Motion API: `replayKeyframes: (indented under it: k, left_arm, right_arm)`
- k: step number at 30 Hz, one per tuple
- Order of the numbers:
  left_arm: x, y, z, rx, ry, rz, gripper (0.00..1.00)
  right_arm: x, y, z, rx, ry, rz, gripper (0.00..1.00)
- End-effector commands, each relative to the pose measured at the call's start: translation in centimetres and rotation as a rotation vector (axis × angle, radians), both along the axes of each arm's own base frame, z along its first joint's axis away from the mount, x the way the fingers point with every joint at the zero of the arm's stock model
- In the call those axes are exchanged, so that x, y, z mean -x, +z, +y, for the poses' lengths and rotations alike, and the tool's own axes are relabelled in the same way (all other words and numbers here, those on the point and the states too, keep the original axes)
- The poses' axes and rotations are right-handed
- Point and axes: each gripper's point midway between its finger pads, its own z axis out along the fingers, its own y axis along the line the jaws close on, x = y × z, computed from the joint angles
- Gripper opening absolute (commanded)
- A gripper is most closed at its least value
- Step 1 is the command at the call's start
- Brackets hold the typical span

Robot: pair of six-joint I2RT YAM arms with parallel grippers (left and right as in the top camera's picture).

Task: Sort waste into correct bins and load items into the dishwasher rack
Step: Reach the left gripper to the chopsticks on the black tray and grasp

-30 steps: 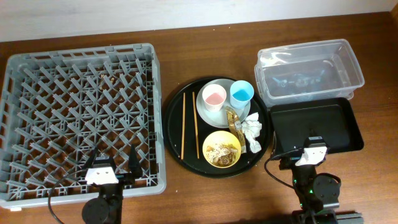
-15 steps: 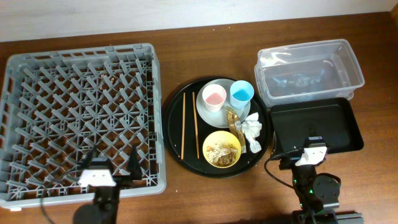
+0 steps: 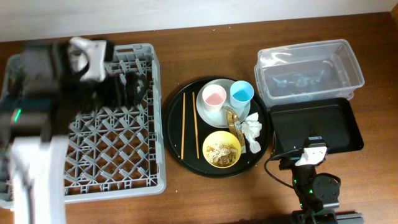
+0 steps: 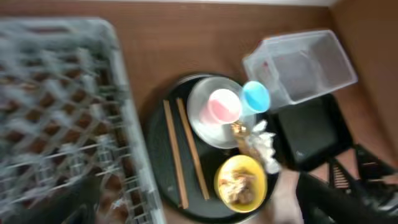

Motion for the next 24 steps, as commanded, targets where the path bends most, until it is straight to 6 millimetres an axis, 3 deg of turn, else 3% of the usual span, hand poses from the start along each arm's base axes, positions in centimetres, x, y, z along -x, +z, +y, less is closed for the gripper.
replayKeyframes:
  k: [1,2,4,7,9,13,19,24]
  left_arm:
    - [-2.3,-3.9,-3.5,0.136,-0.111,0.183,0.39]
    - [-2.8,-6.5,-3.7,0.078,-0.079,0.257,0.24]
    - [-3.7,-9.9,-3.9,-0.068,-0.029,0.315,0.23]
    - [-3.5,-13.2,-6.6,-0.221,-0.079,0.347,0.23]
    - [-3.4,-15.5,-7.4,-0.353,-0.022,0.371,0.24]
    - [-2.3,-18.8,-10.3,-0.460,-0.073,0.414,0.24]
    - [-2.3,-25.1,-10.8,-0.557,-0.042,0.544,0.25]
    - [-2.5,-28.1,-10.8,-0.589,-0.045,0.593,0.25]
  right_arm:
    - [0.0,-0.3,0.0,0.000,0.002,0.006,0.98]
    - [0.0,-0.3,0.0,0.000,0.002,0.006,0.99]
    - [0.0,-0.3,0.0,0.000,0.002,0.006,0.99]
    - [0.0,-0.3,0.0,0.000,0.002,0.006,0.99]
    - [0.0,-0.3,0.0,0.000,0.002,0.006,0.99]
    - [0.0,-0.3,0.0,0.000,0.002,0.006,0.99]
    - [0.0,-0.3,0.0,0.000,0.002,0.006,0.99]
    - [0.0,-0.3,0.0,0.000,0.002,0.006,0.99]
